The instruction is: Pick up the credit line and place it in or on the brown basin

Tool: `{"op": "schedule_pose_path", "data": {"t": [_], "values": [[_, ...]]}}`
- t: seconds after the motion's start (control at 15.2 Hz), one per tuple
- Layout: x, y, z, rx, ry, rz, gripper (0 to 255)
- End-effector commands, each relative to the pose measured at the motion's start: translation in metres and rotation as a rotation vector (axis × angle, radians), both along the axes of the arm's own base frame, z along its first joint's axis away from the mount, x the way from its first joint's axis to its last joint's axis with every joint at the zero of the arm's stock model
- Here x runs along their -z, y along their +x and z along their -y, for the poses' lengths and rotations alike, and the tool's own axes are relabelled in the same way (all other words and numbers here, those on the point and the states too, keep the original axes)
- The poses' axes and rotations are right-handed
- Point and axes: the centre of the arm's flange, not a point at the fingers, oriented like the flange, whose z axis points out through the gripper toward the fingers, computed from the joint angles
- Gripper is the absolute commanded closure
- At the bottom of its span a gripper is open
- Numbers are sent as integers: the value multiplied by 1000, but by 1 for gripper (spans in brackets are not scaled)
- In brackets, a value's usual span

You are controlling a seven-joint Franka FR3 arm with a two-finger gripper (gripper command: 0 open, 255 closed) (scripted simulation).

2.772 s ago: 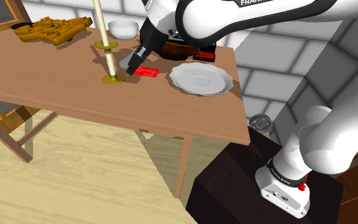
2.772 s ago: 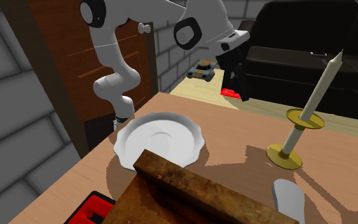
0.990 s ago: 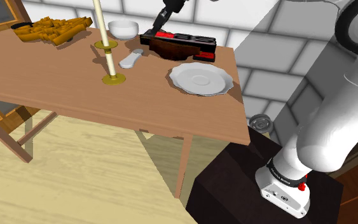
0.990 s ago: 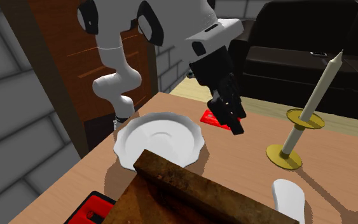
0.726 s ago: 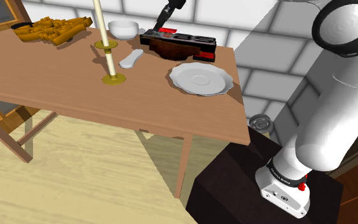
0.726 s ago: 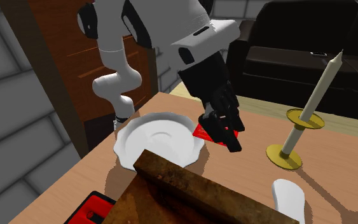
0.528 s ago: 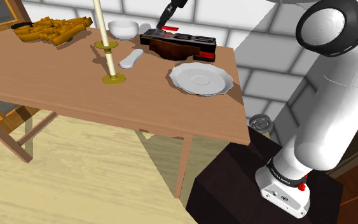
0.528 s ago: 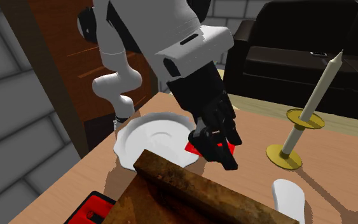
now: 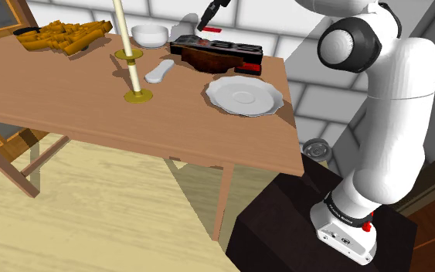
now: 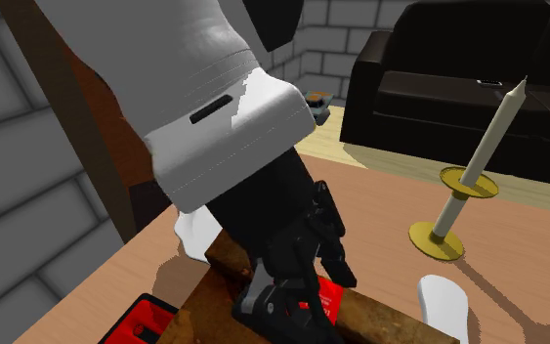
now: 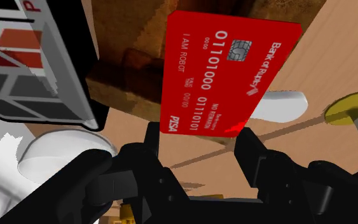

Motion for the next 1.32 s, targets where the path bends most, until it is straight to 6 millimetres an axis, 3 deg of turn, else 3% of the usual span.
{"op": "schedule_pose_path", "data": {"t": [0.0, 0.79, 1.25], "values": [[9, 1, 3, -1, 0, 0, 255], [74, 1, 3, -1, 0, 0, 255], [74, 1, 3, -1, 0, 0, 255]]}}
